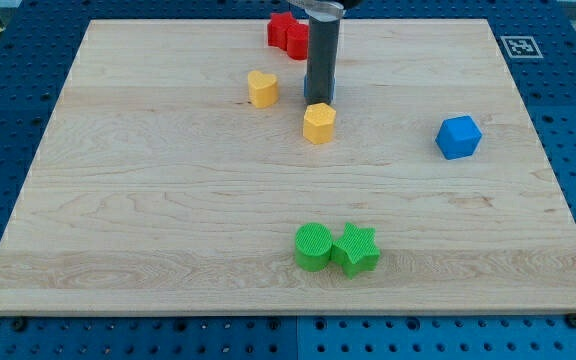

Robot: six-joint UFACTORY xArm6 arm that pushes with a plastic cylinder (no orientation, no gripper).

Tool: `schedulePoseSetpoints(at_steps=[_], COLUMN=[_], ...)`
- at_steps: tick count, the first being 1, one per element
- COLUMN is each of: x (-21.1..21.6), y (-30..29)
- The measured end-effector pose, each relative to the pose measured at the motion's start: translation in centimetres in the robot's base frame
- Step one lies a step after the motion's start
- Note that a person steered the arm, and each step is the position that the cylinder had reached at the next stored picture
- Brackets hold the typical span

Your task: Slide the yellow hexagon to the bottom of the blue triangle

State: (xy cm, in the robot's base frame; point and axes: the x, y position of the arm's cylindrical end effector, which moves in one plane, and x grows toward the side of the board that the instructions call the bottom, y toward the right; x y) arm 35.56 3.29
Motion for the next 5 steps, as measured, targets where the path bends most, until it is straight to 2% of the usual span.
schedulePoseSetpoints(at_steps=[3,4,5], x=[-3.9,-3.5,0.1], y=[0.0,0.2,1.5])
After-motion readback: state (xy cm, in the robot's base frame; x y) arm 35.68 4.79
